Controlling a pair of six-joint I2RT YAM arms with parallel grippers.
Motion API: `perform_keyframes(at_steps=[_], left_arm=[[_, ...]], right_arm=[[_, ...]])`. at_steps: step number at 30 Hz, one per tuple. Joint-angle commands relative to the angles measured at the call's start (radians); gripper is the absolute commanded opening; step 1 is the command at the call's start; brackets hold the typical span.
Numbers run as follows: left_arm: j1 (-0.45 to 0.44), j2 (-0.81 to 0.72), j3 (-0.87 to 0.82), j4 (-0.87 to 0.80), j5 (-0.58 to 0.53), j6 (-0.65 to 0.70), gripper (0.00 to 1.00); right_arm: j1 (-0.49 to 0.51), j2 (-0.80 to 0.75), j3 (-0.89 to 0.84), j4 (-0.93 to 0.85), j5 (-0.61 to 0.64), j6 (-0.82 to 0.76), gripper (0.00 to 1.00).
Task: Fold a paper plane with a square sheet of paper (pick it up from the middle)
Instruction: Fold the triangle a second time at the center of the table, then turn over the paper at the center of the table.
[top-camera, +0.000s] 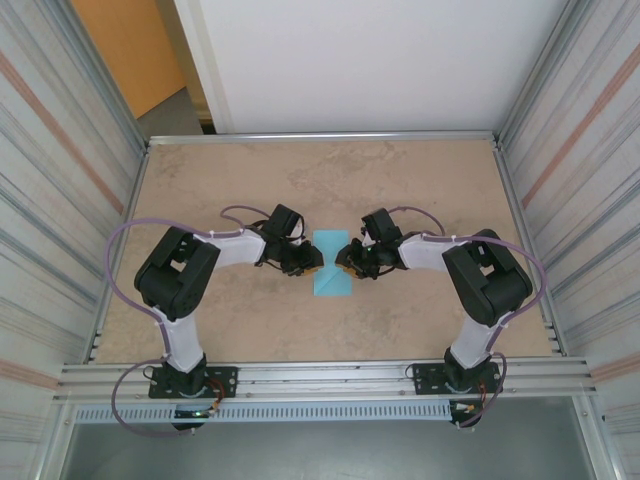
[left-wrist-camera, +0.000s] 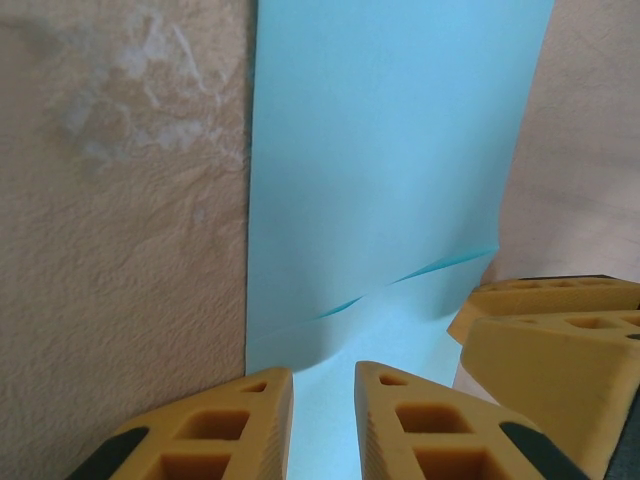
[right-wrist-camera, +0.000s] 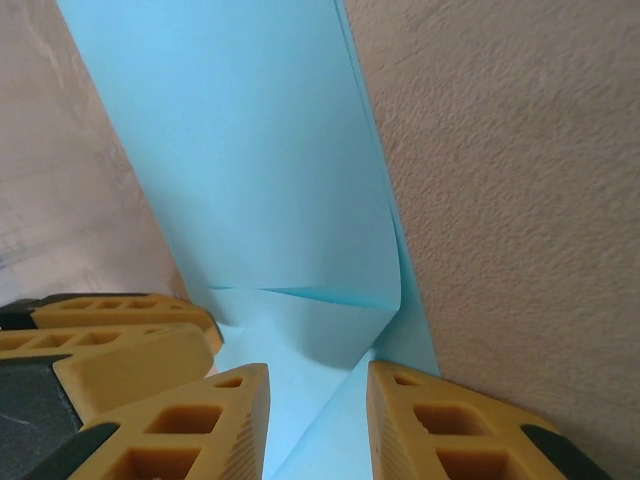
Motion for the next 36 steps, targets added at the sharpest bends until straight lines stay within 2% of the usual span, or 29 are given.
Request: perform_keyframes(at_steps=[1, 14, 31, 36], left_arm=[[0.008, 0.02, -0.021, -0.031, -0.023, -0.008, 0.24], [0.007, 0.017, -0.021, -0.026, -0.015, -0.011, 0.24], [0.008, 0.011, -0.021, -0.019, -0.013, -0.013, 0.16], [0.007, 0.005, -0.017, -0.019, -0.009, -0.013, 0.15]], right_arm=[[0.01, -0.013, 0.007, -0.048, 0.05, 0.032, 0.32], [0.016, 0.023, 0.003, 0.086, -0.072, 0.039, 0.29], [0.034, 0.049, -0.014, 0.134, -0.089, 0.045, 0.21], [0.034, 0.046, -0.016, 0.137, -0.082, 0.039, 0.15]])
